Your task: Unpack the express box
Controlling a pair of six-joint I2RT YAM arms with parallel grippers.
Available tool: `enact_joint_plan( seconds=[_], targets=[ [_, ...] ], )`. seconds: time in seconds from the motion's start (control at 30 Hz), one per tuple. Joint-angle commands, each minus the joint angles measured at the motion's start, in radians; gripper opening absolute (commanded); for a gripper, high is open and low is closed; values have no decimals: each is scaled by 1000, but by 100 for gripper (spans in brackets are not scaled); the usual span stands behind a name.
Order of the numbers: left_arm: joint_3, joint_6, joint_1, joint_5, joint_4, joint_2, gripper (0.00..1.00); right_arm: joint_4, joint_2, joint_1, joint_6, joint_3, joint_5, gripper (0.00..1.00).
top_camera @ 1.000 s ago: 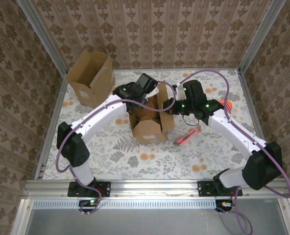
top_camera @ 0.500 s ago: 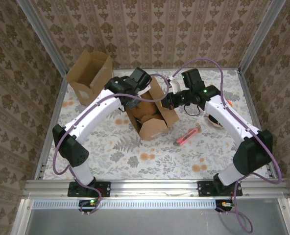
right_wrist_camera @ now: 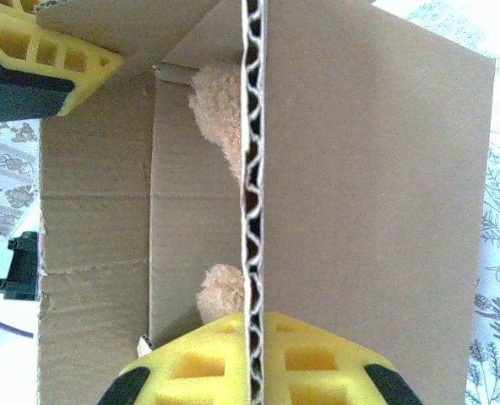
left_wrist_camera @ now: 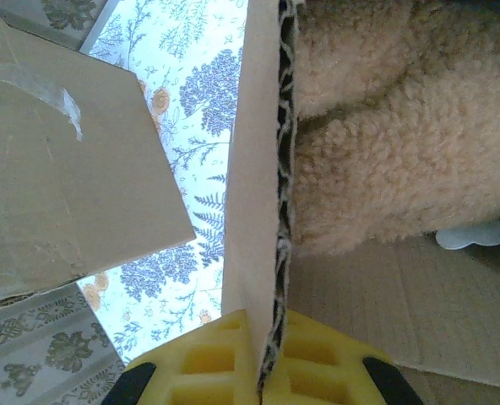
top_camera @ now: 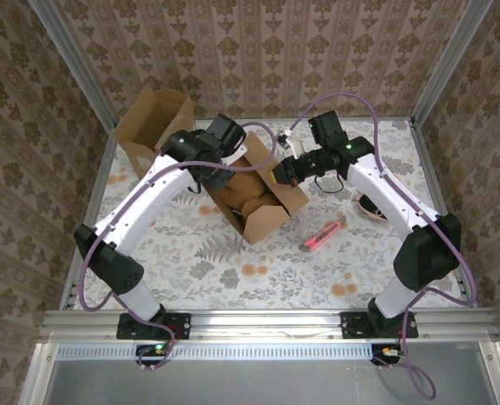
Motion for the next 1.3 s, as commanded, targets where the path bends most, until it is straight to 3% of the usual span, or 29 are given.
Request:
enact_joint_plan(
  seconds=[0.0, 0.17, 0.3, 0.47, 0.57, 0.67, 0.7, 0.73, 0.8, 1.03, 1.27],
  targets=[
    [42, -31, -2, 111, -28, -36, 0, 17, -8, -9, -27, 28, 40, 15],
    [94, -54, 2, 122, -72, -3, 0, 30, -70, 6, -36, 22, 112, 52],
    [127, -61, 4, 123, -101, 25, 0, 34, -147, 35, -66, 15, 180, 73],
    [153, -67, 9, 123, -119, 45, 0, 39, -279, 93, -108, 16, 306, 84],
    [164, -68, 8, 132, -123, 51, 0, 39, -349, 158, -151, 15, 400, 85],
    [164, -69, 10, 142, -122, 48, 0, 35, -404, 258, -225, 13, 502, 79],
    [165, -68, 11, 146, -122, 46, 0, 33, -418, 300, -255, 13, 535, 69],
    [165, -67, 10, 151, -122, 45, 0, 30, -427, 336, -286, 12, 568, 56],
    [165, -65, 10, 155, -122, 43, 0, 48, -443, 415, -369, -4, 658, 3],
    [168, -67, 16, 165, -127, 43, 0, 239, -475, 578, -744, -201, 774, 0],
    [189, -69, 17, 193, -133, 51, 0, 289, -374, 593, -821, -221, 821, 0]
  ],
)
